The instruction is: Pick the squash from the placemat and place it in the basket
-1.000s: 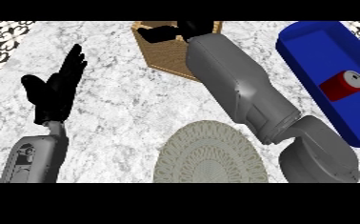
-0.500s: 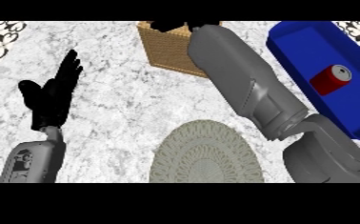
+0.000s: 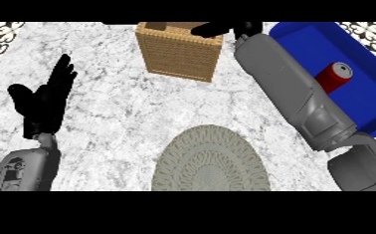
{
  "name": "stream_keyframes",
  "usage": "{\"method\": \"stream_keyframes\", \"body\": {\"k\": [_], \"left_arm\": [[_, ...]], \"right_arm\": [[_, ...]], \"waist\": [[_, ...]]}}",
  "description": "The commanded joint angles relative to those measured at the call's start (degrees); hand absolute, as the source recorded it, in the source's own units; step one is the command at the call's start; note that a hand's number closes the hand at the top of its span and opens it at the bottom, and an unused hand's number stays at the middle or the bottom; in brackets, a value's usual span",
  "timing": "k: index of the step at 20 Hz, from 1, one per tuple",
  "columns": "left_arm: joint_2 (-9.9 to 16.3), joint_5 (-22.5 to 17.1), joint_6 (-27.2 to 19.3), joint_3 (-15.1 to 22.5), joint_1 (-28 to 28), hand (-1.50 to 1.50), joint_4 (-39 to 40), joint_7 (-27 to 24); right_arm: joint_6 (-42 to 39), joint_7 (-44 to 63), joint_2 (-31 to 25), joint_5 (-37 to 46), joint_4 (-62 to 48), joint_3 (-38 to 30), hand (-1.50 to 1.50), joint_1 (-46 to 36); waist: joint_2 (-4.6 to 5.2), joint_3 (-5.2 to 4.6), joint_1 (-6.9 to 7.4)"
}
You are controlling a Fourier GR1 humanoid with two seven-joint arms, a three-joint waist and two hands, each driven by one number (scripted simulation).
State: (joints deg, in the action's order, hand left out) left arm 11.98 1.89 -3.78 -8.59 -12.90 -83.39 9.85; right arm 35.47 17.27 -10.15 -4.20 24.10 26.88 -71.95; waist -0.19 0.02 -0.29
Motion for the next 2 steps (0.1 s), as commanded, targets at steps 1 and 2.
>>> {"method": "stream_keyframes", "body": {"k": [1,2], "left_arm": [[1.3,-0.6,0.5,-1.0,-0.1,0.0,-1.9,1.7],[0.5,-1.0,1.1,-1.0,2.4,0.0,-0.4,-1.7]], "right_arm": [[-1.4,-0.2,-3.0,0.1,7.9,-1.8,-1.5,5.3],[-3.4,-0.2,-4.9,0.2,12.3,-0.8,-1.5,8.2]], "waist": [[-0.16,-0.02,-0.22],[-0.39,-0.03,-0.89]]}}
